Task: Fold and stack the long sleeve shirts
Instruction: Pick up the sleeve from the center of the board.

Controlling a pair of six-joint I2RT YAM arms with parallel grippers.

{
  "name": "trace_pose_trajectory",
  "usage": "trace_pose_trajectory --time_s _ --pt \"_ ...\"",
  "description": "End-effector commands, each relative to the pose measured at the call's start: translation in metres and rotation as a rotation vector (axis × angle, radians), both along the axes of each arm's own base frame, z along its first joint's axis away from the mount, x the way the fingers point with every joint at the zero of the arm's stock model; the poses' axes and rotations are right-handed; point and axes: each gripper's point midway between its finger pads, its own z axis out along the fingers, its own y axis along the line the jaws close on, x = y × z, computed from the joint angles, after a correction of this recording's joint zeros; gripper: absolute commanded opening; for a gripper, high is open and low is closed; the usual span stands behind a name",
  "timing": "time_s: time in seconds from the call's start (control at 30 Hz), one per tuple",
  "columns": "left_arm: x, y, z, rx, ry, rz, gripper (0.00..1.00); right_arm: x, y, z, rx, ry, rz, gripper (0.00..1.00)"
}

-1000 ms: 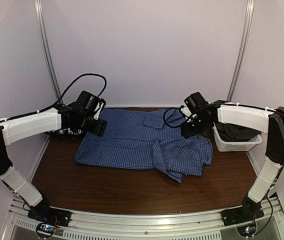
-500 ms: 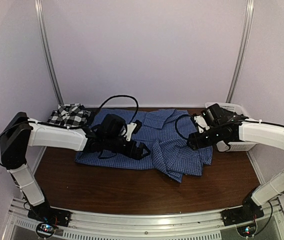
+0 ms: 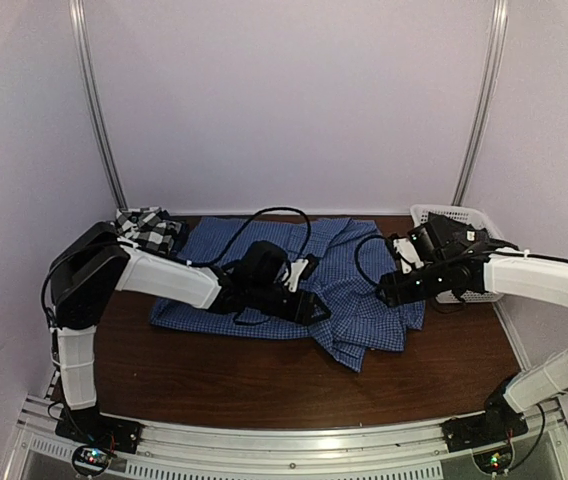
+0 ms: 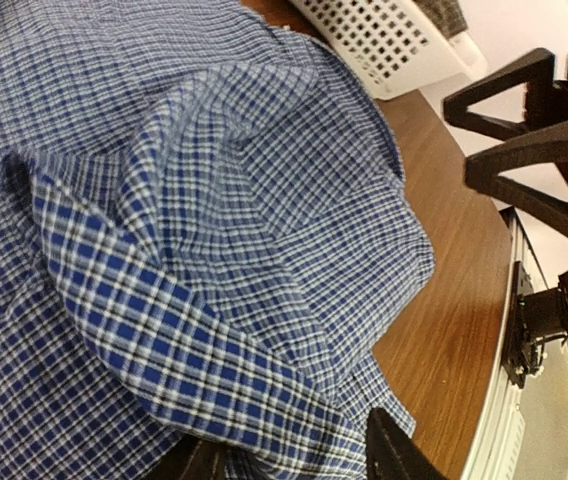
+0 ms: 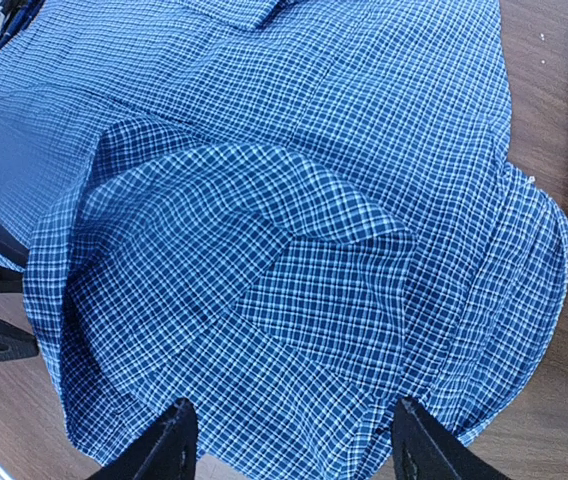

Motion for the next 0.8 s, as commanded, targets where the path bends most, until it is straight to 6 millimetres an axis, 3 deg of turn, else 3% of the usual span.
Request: trace_pose_trajectory --time_s 0.0,0.1,0.27,0.5,0.63,0.77 --pt "0.003 -0.027 0.044 -0.166 -0.04 -0.072 0.4 -0.004 0.001 0.0 0.025 -0.014 -0.004 0.67" --pt "0.005 -0.034 0.057 -0.192 -0.053 -0.092 0.22 -0.006 0.0 -0.003 0.028 -0.013 -0.006 0.67" --pt "0.017 -0.037 0.088 -0.233 -0.084 -0.119 0.02 -0.007 -0.002 -0.002 0.026 -0.019 -0.011 0.67" --pt "0.034 -0.025 0.122 -0.324 -0.069 -0.149 0.0 -0.007 -0.004 0.006 0.032 -0.04 -0.016 0.67" --pt "0.043 -0.015 0.129 -0.383 -0.023 -0.154 0.0 -0.008 -0.002 0.008 0.044 -0.04 -0.01 0.67" --pt "0.051 -0.006 0.131 -0.426 0.019 -0.14 0.0 -0.016 0.011 0.011 0.11 -0.022 0.054 0.69"
